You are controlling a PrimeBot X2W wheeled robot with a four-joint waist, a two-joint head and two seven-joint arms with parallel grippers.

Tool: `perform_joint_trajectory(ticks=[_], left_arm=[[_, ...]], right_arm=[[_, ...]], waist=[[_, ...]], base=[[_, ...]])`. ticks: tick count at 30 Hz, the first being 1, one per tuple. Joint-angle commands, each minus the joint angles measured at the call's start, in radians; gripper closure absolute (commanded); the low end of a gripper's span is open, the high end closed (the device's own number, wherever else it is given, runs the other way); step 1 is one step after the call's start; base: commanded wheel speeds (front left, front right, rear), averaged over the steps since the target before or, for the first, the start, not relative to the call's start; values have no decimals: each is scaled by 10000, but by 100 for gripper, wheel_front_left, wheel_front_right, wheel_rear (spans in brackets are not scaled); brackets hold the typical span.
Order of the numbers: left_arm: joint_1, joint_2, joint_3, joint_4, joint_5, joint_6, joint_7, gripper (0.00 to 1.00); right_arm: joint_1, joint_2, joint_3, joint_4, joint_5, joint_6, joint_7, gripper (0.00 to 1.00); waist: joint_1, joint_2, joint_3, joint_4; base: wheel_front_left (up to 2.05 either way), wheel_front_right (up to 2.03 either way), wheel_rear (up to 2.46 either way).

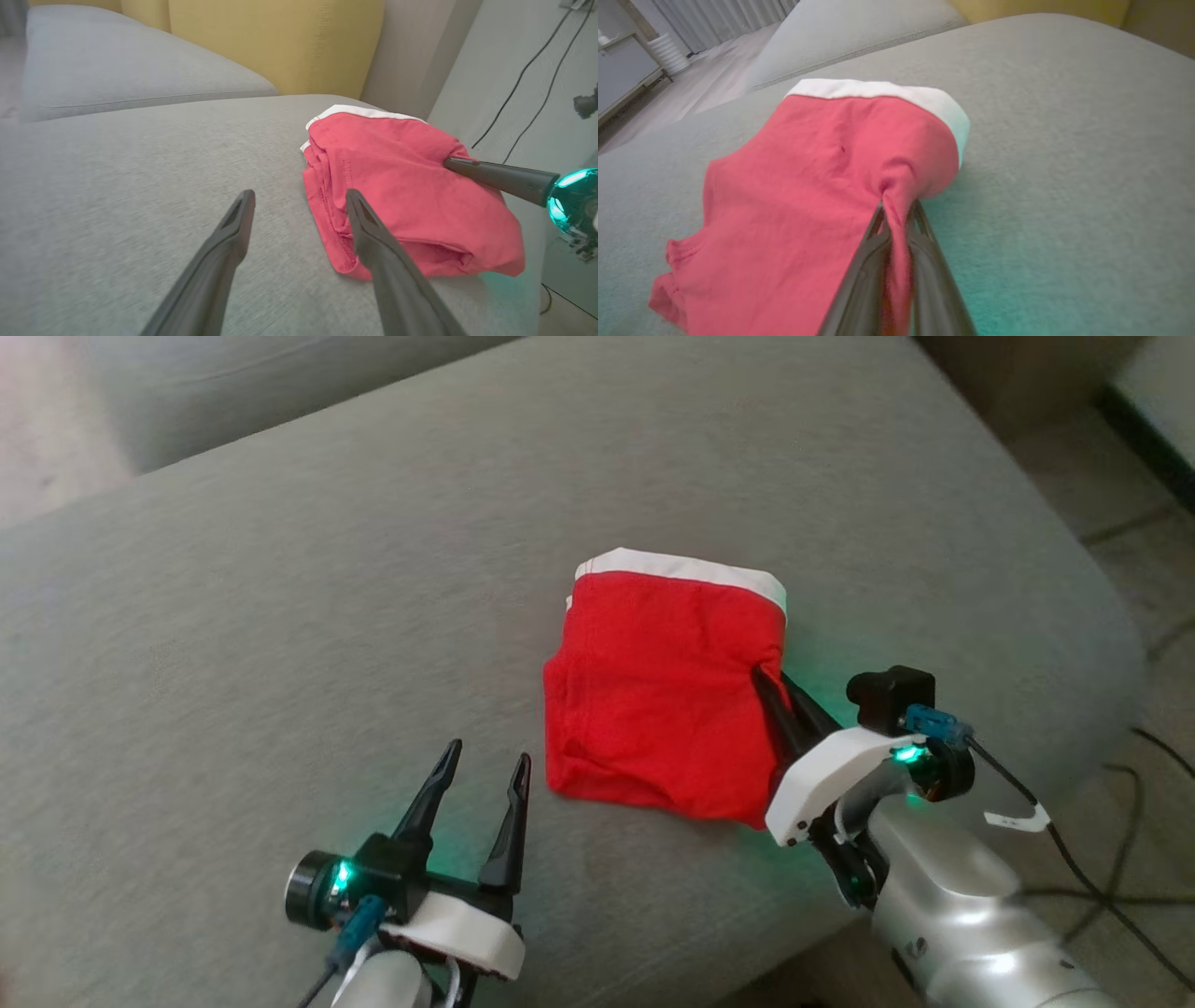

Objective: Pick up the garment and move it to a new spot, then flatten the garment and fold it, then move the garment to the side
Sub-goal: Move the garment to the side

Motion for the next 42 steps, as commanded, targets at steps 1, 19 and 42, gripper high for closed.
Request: perform_joint_trajectory(ticks=[1, 19, 42], left_arm=[[-398, 49, 184, -247, 71, -32, -51, 0], [-692, 49, 137, -207, 283, -131, -51, 0], [-943, 49, 753, -621, 245, 135, -51, 0]], right_arm=[[-216, 70, 81, -159, 26, 65, -172, 100], [-3850, -2604, -2439, 2540, -2697, 65, -61, 100], [-4638, -4090, -6855, 2597, -5811, 65, -29, 0]], waist=[[0, -1, 167, -421], [0, -1, 1216, 1940], [0, -1, 1515, 2961]], base=[[0, 0, 0], [0, 0, 0], [0, 0, 0]])
